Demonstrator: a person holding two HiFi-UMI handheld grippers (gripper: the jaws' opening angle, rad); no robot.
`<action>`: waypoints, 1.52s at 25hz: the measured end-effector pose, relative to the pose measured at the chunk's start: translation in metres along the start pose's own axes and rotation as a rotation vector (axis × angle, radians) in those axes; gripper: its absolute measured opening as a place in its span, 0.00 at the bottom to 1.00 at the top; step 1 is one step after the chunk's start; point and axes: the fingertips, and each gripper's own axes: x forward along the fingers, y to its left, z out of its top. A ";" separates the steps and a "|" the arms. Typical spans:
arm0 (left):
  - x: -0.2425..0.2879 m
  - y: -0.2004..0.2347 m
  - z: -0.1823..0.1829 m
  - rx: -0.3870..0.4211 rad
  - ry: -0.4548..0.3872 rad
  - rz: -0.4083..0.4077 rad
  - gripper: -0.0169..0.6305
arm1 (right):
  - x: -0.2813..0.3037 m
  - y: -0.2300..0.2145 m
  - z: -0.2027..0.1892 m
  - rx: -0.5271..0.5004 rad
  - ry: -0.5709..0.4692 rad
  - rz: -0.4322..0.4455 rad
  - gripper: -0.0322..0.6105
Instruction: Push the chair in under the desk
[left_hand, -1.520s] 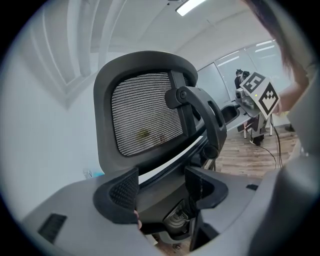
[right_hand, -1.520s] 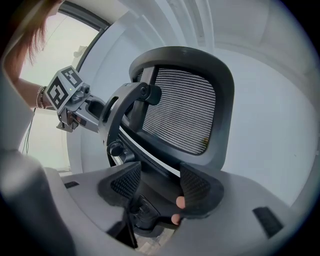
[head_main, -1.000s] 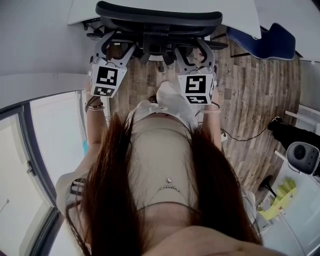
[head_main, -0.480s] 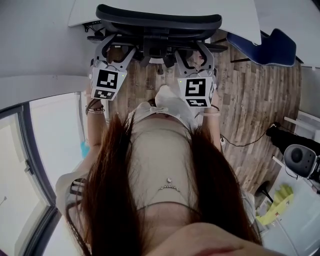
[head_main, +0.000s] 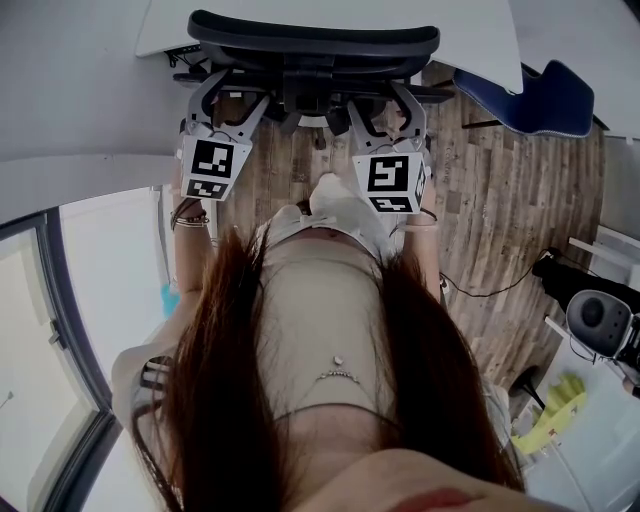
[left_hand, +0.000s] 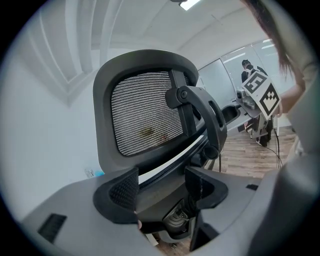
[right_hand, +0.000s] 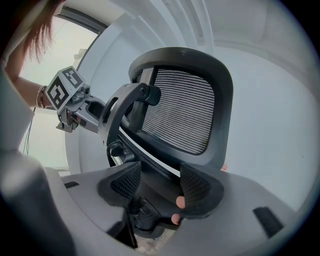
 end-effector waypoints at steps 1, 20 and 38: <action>0.000 0.000 0.000 0.000 0.000 0.001 0.46 | 0.000 -0.001 0.000 0.000 -0.001 0.000 0.44; 0.031 0.018 0.012 -0.003 0.005 0.010 0.46 | 0.029 -0.026 0.005 0.005 -0.012 0.008 0.44; 0.035 0.018 0.009 -0.008 -0.005 0.021 0.46 | 0.034 -0.027 0.003 -0.005 -0.025 0.011 0.44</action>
